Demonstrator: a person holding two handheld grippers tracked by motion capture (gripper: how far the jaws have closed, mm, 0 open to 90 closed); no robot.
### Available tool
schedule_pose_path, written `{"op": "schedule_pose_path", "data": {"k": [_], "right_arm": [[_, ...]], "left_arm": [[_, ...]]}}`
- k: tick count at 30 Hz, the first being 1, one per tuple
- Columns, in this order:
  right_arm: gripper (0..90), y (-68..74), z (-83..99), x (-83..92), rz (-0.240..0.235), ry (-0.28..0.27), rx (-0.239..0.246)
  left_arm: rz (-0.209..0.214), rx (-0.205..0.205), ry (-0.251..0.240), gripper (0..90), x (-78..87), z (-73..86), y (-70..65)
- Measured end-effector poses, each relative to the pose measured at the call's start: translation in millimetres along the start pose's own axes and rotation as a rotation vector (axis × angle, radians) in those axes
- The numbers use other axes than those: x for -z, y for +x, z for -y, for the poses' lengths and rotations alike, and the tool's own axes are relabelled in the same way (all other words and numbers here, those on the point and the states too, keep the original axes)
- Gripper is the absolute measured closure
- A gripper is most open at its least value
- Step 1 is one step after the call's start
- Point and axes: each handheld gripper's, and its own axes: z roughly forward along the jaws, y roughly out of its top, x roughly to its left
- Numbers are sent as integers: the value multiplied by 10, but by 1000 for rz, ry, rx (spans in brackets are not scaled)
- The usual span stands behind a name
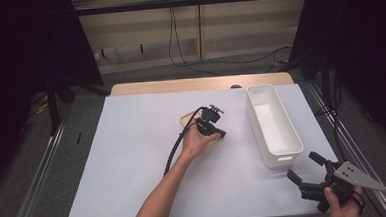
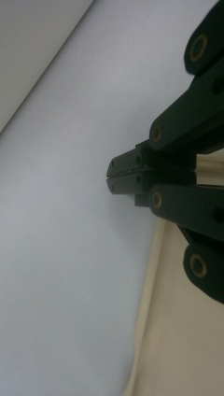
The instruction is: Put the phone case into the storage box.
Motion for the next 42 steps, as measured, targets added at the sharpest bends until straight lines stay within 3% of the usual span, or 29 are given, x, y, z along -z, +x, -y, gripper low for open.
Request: {"op": "schedule_pose_path", "data": {"k": [14,17,28,38,42], "right_arm": [[0,2,1,0,1,0,0],[0,0,2,0,1,1,0],[0,-23,13,-10,10,6,-3],[0,-20,14,-1,14,7,-7],[0,-17,13,-1,10,5,-5]], "left_arm": [[4,10,-11,900,48,78,-4],[-11,-1,5,900,67,84,-18],[-2,-3,10,900,102,123,-3],[8,17,12,900,133,158,17],[-5,1,31,900,158,169,8]]}}
